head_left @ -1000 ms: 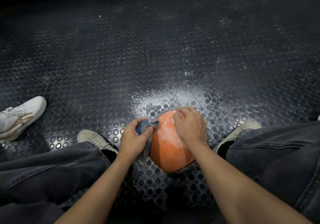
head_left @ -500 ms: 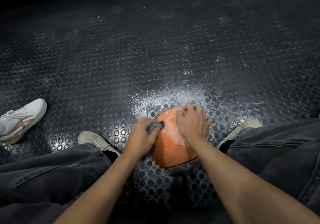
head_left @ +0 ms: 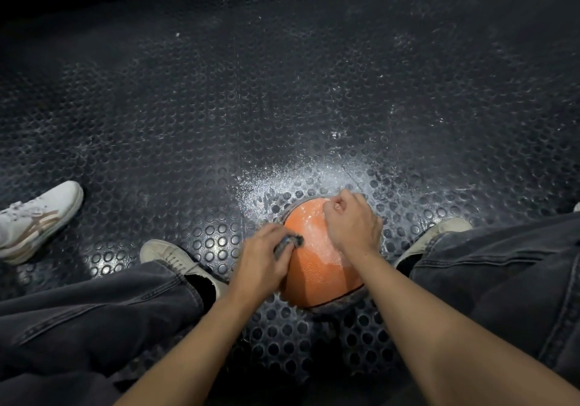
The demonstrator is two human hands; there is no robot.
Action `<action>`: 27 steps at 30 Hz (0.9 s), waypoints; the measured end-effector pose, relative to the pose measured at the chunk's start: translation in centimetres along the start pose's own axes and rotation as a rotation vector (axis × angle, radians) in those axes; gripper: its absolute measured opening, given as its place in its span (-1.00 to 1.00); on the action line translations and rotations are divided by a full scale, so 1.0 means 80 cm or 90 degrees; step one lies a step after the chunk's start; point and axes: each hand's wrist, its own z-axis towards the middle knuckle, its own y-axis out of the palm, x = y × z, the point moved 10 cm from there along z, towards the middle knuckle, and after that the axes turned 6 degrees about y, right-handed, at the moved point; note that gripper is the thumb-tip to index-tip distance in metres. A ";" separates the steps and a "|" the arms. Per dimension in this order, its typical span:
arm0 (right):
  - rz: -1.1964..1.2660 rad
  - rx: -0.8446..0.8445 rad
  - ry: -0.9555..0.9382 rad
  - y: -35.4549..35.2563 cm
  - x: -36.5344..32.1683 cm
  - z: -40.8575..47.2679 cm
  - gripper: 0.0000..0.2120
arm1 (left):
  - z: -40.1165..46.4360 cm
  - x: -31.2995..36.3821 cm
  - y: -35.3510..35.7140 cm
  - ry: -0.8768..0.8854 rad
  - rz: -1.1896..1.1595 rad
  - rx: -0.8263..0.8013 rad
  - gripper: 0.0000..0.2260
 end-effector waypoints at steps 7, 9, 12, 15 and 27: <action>0.000 0.042 0.034 0.001 -0.001 -0.010 -0.86 | 0.044 -0.016 -0.003 -0.070 0.046 0.020 -0.86; 0.012 0.034 0.044 -0.003 0.004 -0.003 -0.85 | 0.013 0.002 0.000 -0.001 0.036 0.000 -0.85; 0.010 0.016 0.026 -0.002 0.004 0.001 -0.85 | 0.020 0.002 0.005 0.002 0.032 -0.021 -0.86; 0.000 0.033 0.039 0.002 0.002 -0.007 -0.86 | 0.050 -0.031 -0.001 -0.116 0.063 0.008 -0.84; 0.001 0.055 0.069 0.005 0.003 -0.006 -0.84 | 0.029 -0.008 -0.002 -0.016 0.047 0.018 -0.86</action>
